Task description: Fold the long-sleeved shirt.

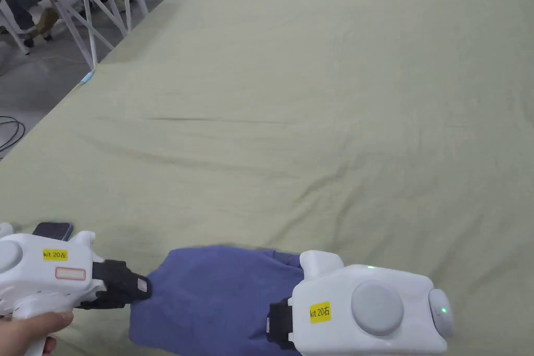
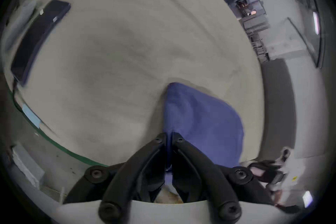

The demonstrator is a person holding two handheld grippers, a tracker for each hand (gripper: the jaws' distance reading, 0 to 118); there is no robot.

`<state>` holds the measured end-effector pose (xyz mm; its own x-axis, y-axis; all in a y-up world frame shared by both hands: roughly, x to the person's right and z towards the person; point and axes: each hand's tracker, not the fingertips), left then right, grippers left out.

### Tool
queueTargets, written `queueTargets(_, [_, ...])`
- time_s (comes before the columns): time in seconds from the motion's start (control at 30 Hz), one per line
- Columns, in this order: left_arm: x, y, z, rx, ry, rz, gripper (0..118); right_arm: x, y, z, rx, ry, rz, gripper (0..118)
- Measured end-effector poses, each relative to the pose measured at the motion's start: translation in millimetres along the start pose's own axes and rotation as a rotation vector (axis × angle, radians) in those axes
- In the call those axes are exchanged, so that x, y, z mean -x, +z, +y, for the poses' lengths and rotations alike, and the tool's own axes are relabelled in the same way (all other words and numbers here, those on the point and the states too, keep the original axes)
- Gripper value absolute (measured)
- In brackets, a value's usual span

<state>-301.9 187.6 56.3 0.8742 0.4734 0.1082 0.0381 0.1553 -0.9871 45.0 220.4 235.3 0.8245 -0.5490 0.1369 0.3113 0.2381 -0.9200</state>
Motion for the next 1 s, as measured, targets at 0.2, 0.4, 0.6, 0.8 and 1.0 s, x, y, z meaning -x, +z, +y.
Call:
queueTargets(0.2, [20, 18, 12, -0.054, 0.055, 0.013, 0, -1, -2, 7, -0.002, 0.004, -0.020, 0])
queueTargets(0.4, [41, 25, 14, -0.067, 0.119, 0.009, 0, 7, -1, 9, -0.012, 0.016, -0.014, 0])
queueTargets(0.6, [40, 18, 8, -0.063, 0.148, 0.017, 1, 14, 2, 9, -0.016, 0.040, -0.007, 0])
queueTargets(0.8, [-32, 77, 1, -0.348, -0.108, 0.145, 116, 9, 58, 25, -0.129, 0.059, 0.052, 0])
queueTargets(1.0, [-124, 125, -8, -0.420, -0.113, -0.204, 115, -8, 161, 30, -0.339, 0.133, 0.120, 0])
